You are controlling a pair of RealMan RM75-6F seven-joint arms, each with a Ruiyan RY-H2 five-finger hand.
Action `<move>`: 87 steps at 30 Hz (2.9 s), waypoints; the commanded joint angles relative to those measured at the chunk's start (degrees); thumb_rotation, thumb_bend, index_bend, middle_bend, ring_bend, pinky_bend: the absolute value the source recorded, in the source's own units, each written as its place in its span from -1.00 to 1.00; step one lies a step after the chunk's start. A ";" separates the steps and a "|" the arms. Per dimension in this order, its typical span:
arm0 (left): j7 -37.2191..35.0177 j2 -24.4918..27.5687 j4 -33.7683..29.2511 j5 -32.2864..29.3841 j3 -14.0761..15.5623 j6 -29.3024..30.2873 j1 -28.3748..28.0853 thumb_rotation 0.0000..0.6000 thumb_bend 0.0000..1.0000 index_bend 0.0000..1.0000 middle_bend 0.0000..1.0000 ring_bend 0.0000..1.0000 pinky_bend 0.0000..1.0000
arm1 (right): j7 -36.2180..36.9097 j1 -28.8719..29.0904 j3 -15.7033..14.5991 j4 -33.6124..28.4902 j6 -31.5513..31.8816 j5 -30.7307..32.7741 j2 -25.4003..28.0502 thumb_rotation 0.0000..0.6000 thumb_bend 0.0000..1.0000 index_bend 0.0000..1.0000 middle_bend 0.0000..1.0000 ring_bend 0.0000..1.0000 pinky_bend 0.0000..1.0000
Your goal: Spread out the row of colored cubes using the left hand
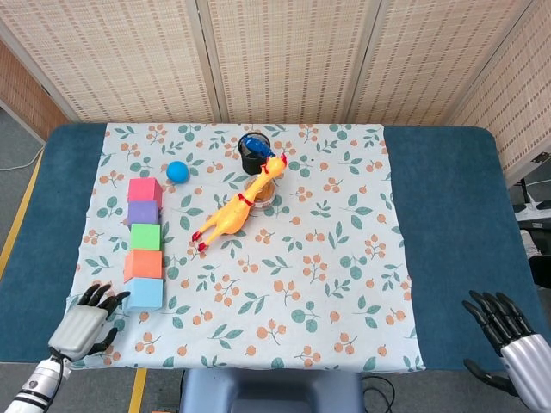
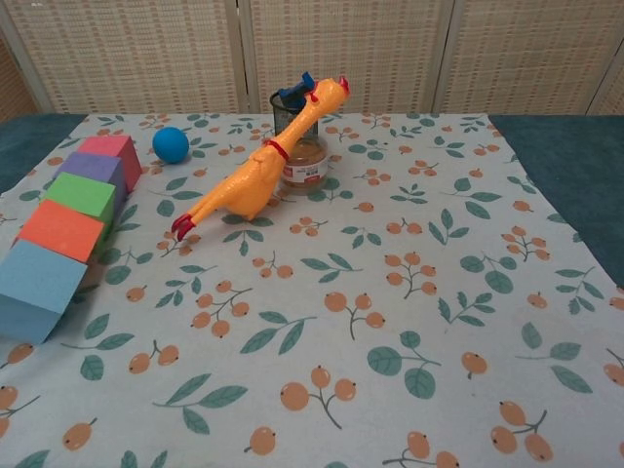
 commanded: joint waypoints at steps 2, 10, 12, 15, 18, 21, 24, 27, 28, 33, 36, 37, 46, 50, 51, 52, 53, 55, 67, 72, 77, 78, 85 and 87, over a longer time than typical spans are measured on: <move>2.83 -0.01 -2.95 2.51 0.01 2.02 -0.26 1.00 -0.01 -0.71 -0.49 -0.88 -0.88 | 0.20 0.06 -0.15 -0.24 -0.21 0.01 0.25 1.00 -0.82 -1.00 -1.00 -1.00 -1.00; 6.53 -0.26 -7.15 5.78 0.55 2.71 -0.89 1.00 -0.02 -0.72 -0.49 -0.88 -0.88 | 0.47 0.08 -0.21 -0.31 -0.32 0.04 0.49 1.00 -0.81 -1.00 -1.00 -1.00 -1.00; 6.28 -0.88 -6.99 6.87 0.65 2.60 -1.26 1.00 -0.02 -0.74 -0.50 -0.88 -0.88 | 0.64 0.17 -0.29 -0.40 -0.73 0.19 0.55 1.00 -0.82 -1.00 -1.00 -1.00 -1.00; 5.03 -2.24 -5.62 9.05 0.47 3.05 -1.90 1.00 -0.05 -0.89 -0.64 -0.90 -0.89 | 0.55 0.16 -0.24 -0.50 -0.78 0.27 0.59 1.00 -0.82 -1.00 -1.00 -1.00 -1.00; 3.11 -3.89 -2.52 11.72 -0.04 4.61 -2.45 1.00 -0.15 -1.00 -0.92 -0.99 -0.95 | 0.44 0.10 -0.27 -0.51 -0.67 0.14 0.58 1.00 -0.81 -1.00 -1.00 -1.00 -1.00; 0.28 -5.03 0.32 13.88 -0.20 5.85 -3.05 1.00 -0.19 -1.00 -1.00 -1.00 -1.00 | 0.34 0.14 -0.32 -0.57 -0.94 0.17 0.56 1.00 -0.81 -1.00 -1.00 -1.00 -1.00; -0.89 -5.21 2.63 15.89 0.18 5.68 -4.05 1.00 -0.20 -1.00 -1.00 -1.00 -1.00 | 0.25 0.27 -0.44 -0.68 -1.46 0.19 0.50 1.00 -0.81 -1.00 -1.00 -1.00 -1.00; -0.50 -4.96 2.76 15.49 0.56 3.66 -4.93 1.00 -0.19 -1.00 -1.00 -1.00 -1.00 | -0.08 0.27 -0.45 -0.76 -1.55 0.08 0.43 1.00 -0.81 -1.00 -1.00 -1.00 -1.00; -0.42 -4.89 2.68 15.41 0.72 3.05 -5.19 1.00 -0.21 -1.00 -1.00 -1.00 -1.00 | -0.19 0.26 -0.46 -0.78 -1.55 0.05 0.39 1.00 -0.81 -1.00 -1.00 -1.00 -1.00; -0.88 -6.27 3.80 16.37 1.41 1.34 -6.45 1.00 -0.26 -1.00 -1.00 -1.00 -1.00 | -0.33 0.33 -0.59 -0.89 -1.94 0.00 0.35 1.00 -0.81 -1.00 -1.00 -1.00 -1.00; -0.96 -7.23 4.37 15.56 1.14 -0.79 -7.66 1.00 -0.27 -1.00 -1.00 -1.00 -1.00 | -0.29 0.41 -0.71 -0.91 -2.15 -0.12 0.40 1.00 -0.80 -1.00 -1.00 -1.00 -1.00; -0.58 -7.53 4.51 15.30 0.88 -1.29 -8.03 1.00 -0.27 -1.00 -1.00 -1.00 -1.00 | -0.25 0.44 -0.72 -0.92 -2.19 -0.10 0.42 1.00 -0.80 -1.00 -1.00 -1.00 -1.00; 0.65 -10.14 7.30 13.96 -0.19 -3.22 -10.02 1.00 -0.28 -1.00 -1.00 -0.97 -1.00 | -0.10 0.60 -0.70 -1.02 -2.73 0.29 0.54 1.00 -0.79 -1.00 -1.00 -1.00 -1.00; 3.49 -10.09 7.92 12.13 -0.48 -2.34 -9.12 1.00 -0.27 -1.00 -1.00 -0.70 -1.00 | 0.02 0.63 -0.84 -1.20 -2.80 0.17 0.69 1.00 -0.79 -1.00 -1.00 -1.00 -1.00; 4.10 -9.85 7.86 11.72 -0.42 -2.05 -8.79 1.00 -0.27 -1.00 -1.00 -0.63 -1.00 | 0.04 0.62 -0.88 -1.22 -2.77 0.10 0.71 1.00 -0.79 -1.00 -1.00 -1.00 -1.00; 4.80 -9.44 7.54 11.14 -0.32 -1.67 -8.33 1.00 -0.27 -1.00 -0.99 -0.56 -1.00 | 0.18 0.64 -1.02 -1.27 -2.79 -0.09 0.76 1.00 -0.79 -1.00 -1.00 -1.00 -1.00; 5.33 -9.06 7.29 10.85 -0.24 -1.31 -8.00 1.00 -0.27 -1.00 -0.98 -0.51 -1.00 | 0.37 0.68 -1.18 -1.31 -2.86 -0.28 0.84 1.00 -0.79 -1.00 -1.00 -1.00 -1.00; 6.37 -8.28 6.89 10.60 0.03 -0.24 -7.24 1.00 -0.27 -1.00 -0.92 -0.40 -1.00 | 0.87 0.77 -1.53 -1.44 -3.04 -0.63 1.05 1.00 -0.78 -1.00 -1.00 -1.00 -1.00; 4.23 -4.15 7.30 8.98 2.27 3.61 -3.47 1.00 -0.27 -1.00 -0.74 -0.21 -1.00 | 0.89 0.60 -2.00 -1.59 -2.54 -1.45 1.35 1.00 -0.78 -1.00 -1.00 -1.00 -1.00; 3.29 -2.74 7.10 7.86 2.25 4.88 -2.31 1.00 -0.27 -1.00 -0.73 -0.20 -0.98 | 0.76 0.62 -2.10 -1.65 -2.69 -1.55 1.34 1.00 -0.78 -1.00 -1.00 -1.00 -1.00; -0.49 -3.81 10.25 10.55 1.50 9.74 -1.26 1.00 -0.27 -1.00 -0.90 -0.62 -0.96 | 0.57 0.67 -2.18 -1.64 -3.03 -1.47 1.34 1.00 -0.78 -1.00 -1.00 -1.00 -1.00; -1.38 -4.07 10.93 10.79 1.36 10.24 -1.19 1.00 -0.26 -1.00 -0.96 -0.75 -0.97 | 0.58 0.66 -2.17 -1.67 -3.02 -1.43 1.37 1.00 -0.78 -1.00 -1.00 -1.00 -1.00; -6.57 -5.29 14.17 11.22 0.56 11.40 -1.38 1.00 -0.23 -1.00 -1.00 -1.00 -0.98 | 0.62 0.76 -2.11 -1.77 -3.28 -1.15 1.45 1.00 -0.78 -1.00 -1.00 -1.00 -1.00; -7.23 -5.40 14.71 10.35 0.40 10.32 -1.62 1.00 -0.24 -1.00 -1.00 -1.00 -0.99 | 0.60 0.83 -2.15 -1.80 -3.50 -1.14 1.42 1.00 -0.78 -1.00 -1.00 -1.00 -1.00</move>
